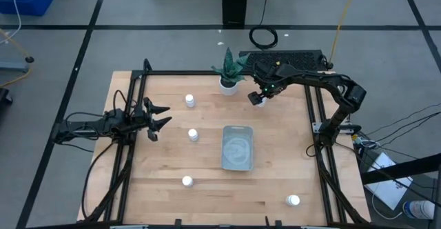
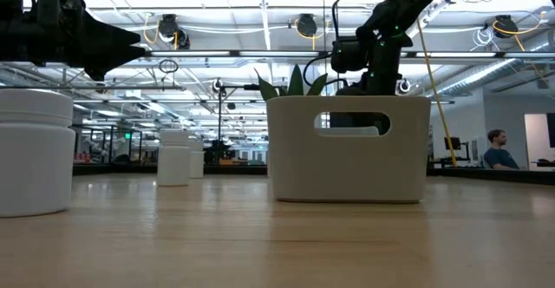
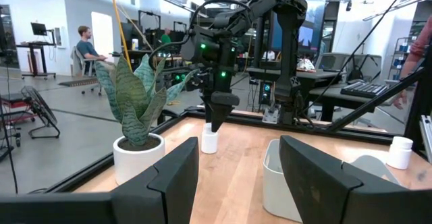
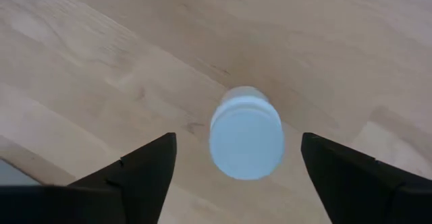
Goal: Pick and place pill bottles into a basket
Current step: Put the white pill bottle into the gray bin
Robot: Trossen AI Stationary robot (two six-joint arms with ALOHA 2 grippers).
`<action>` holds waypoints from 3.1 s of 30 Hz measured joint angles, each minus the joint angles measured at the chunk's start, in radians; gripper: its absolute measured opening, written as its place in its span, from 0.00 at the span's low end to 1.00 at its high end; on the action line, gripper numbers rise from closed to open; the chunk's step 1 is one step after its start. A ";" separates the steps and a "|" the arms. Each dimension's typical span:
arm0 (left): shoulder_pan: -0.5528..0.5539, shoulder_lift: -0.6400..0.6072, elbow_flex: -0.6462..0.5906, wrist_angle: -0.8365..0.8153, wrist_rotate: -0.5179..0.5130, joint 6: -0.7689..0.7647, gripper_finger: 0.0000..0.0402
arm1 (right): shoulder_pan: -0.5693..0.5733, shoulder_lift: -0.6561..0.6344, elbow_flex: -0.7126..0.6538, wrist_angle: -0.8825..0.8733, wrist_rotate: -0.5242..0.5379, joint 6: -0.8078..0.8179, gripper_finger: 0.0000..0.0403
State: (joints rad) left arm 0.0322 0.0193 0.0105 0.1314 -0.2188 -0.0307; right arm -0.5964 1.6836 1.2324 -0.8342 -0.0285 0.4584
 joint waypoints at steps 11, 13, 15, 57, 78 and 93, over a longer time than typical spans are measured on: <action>0.000 0.000 0.000 0.000 0.000 0.000 0.53 | 0.000 0.000 0.000 0.007 0.000 -0.002 0.66; 0.000 0.000 0.000 0.000 0.000 0.000 0.53 | 0.000 0.000 0.000 0.007 0.000 -0.009 0.64; 0.000 0.000 0.000 0.000 0.000 0.000 0.53 | 0.000 0.000 0.000 0.006 0.000 -0.021 0.63; 0.000 0.000 0.000 0.000 0.000 0.000 0.53 | 0.023 -0.017 -0.079 0.191 -0.101 0.024 0.75; 0.000 0.000 0.000 0.000 0.000 0.000 0.53 | 0.023 0.010 -0.079 0.242 -0.051 0.019 0.66; 0.000 0.000 0.000 0.000 0.000 0.000 0.53 | 0.023 0.010 -0.078 0.246 -0.051 0.016 0.40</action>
State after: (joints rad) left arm 0.0319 0.0195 0.0106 0.1318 -0.2188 -0.0307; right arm -0.5739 1.6937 1.1548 -0.5878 -0.0795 0.4740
